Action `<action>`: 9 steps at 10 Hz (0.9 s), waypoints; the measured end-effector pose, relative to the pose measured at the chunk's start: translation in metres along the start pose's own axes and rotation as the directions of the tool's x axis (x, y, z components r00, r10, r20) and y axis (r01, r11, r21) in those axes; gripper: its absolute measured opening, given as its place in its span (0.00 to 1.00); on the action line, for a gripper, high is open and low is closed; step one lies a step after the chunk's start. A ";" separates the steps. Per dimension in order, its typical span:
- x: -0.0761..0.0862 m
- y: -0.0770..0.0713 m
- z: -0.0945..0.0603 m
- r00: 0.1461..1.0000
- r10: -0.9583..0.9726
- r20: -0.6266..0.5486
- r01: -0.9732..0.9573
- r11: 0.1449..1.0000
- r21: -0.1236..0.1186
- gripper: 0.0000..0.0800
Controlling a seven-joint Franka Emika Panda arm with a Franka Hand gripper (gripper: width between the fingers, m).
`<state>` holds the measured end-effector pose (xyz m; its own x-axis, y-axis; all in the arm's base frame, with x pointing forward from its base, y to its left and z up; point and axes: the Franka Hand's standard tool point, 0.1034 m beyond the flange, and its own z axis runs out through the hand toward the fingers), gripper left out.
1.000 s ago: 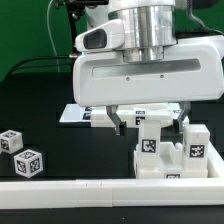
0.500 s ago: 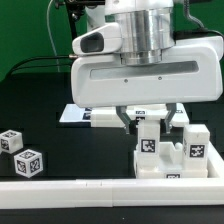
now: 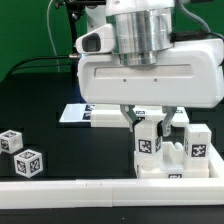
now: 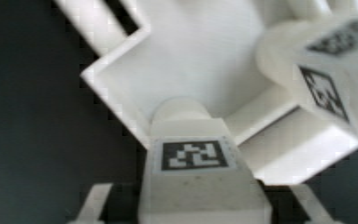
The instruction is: Assemble chair
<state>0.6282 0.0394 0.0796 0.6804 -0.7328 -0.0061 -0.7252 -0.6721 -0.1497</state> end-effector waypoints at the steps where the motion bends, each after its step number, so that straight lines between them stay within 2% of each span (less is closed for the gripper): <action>1: 0.000 -0.004 0.000 0.985 0.172 -0.001 -0.172 0.985 0.022 0.36; 3: 0.002 -0.004 0.000 0.943 0.331 0.015 -0.332 0.943 0.038 0.36; 4: 0.001 -0.005 0.000 0.945 0.328 0.014 -0.328 0.944 0.037 0.36; 5: 0.001 -0.005 0.000 0.954 0.301 0.013 -0.301 0.953 0.036 0.43; 6: 0.001 -0.005 0.000 0.974 0.226 0.010 -0.226 0.974 0.028 0.43; 7: -0.001 -0.007 -0.001 1.000 0.023 0.010 -0.023 1.000 0.009 0.60; 8: -0.002 -0.011 -0.003 0.985 -0.174 0.021 0.174 0.985 -0.007 0.76; 9: -0.007 -0.012 -0.005 0.936 -0.348 0.056 0.350 0.937 -0.021 0.80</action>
Offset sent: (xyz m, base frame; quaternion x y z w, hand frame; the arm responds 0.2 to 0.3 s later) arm 0.0000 0.0000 0.0000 0.0000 0.0000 0.1296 0.9916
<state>0.6320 0.0522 0.0865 0.8952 -0.4456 -0.0088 -0.4432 -0.8881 -0.1219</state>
